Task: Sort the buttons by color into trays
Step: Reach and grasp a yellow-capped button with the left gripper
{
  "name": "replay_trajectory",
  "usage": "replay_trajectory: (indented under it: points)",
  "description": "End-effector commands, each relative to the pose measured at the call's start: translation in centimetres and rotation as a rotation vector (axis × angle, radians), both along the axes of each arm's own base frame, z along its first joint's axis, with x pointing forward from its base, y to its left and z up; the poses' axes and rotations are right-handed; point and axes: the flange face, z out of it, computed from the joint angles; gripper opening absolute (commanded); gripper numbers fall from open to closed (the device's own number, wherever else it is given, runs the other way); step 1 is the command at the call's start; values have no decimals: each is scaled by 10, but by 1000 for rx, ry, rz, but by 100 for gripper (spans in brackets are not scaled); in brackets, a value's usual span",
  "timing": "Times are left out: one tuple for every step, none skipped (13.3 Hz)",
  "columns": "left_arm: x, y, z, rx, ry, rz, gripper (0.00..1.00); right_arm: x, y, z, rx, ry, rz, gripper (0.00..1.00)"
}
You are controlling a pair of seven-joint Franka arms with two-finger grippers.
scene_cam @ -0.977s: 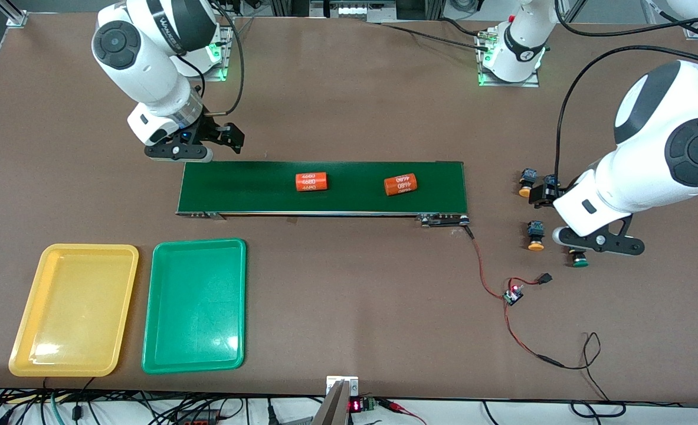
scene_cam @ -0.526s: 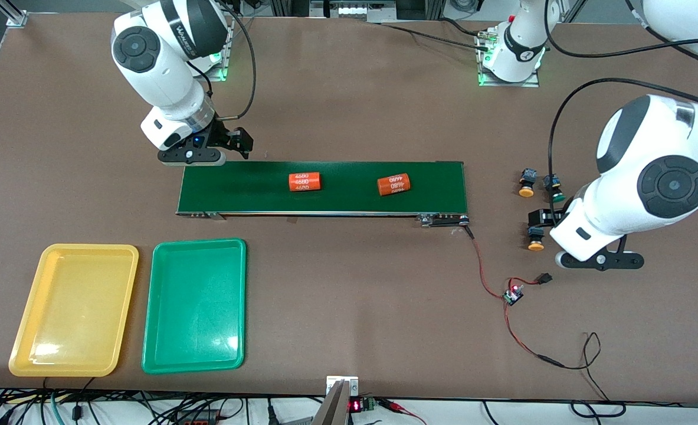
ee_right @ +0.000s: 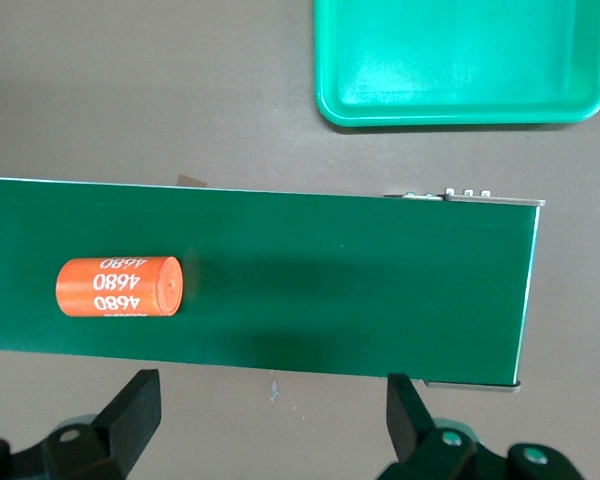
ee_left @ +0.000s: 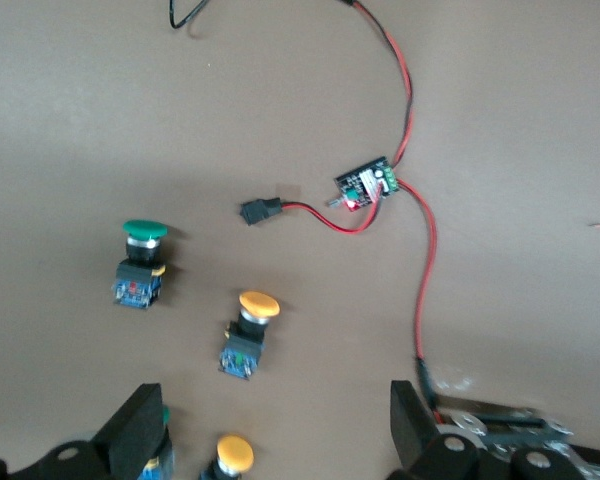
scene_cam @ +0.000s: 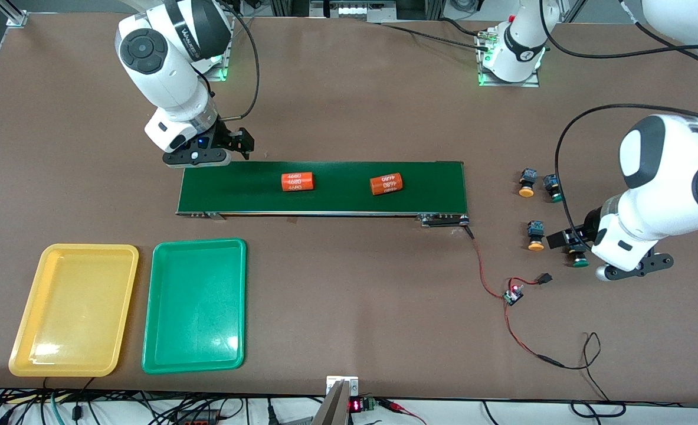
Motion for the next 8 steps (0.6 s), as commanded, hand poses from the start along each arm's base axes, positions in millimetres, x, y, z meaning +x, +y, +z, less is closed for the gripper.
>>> replay_trajectory:
  points:
    - [1, 19, -40, -3, -47, -95, 100, -1, 0, 3, -9, -5, 13, 100]
    - [0, 20, -57, -2, -29, -115, 100, -1, 0, 3, -8, -1, -26, 100]
    - [-5, 18, -81, -4, 15, -131, 100, -2, 0, 4, -10, 5, -85, 100]
    - [-13, 17, -97, -7, 43, -152, 100, -3, 1, 2, -13, 12, -83, 100]
    - [-14, 19, -111, -2, 65, -170, 100, -4, 1, 2, -13, 12, -83, 100]
    - [-16, 20, -125, -8, 86, -225, 100, -3, 0, 2, -13, 12, -86, 100]
    - [-19, 19, -134, -15, 108, -269, 100, -3, 0, 2, -13, 12, -86, 100]
    - [-31, 21, -147, -22, 157, -280, 100, -4, 1, 2, -13, 12, -84, 100]
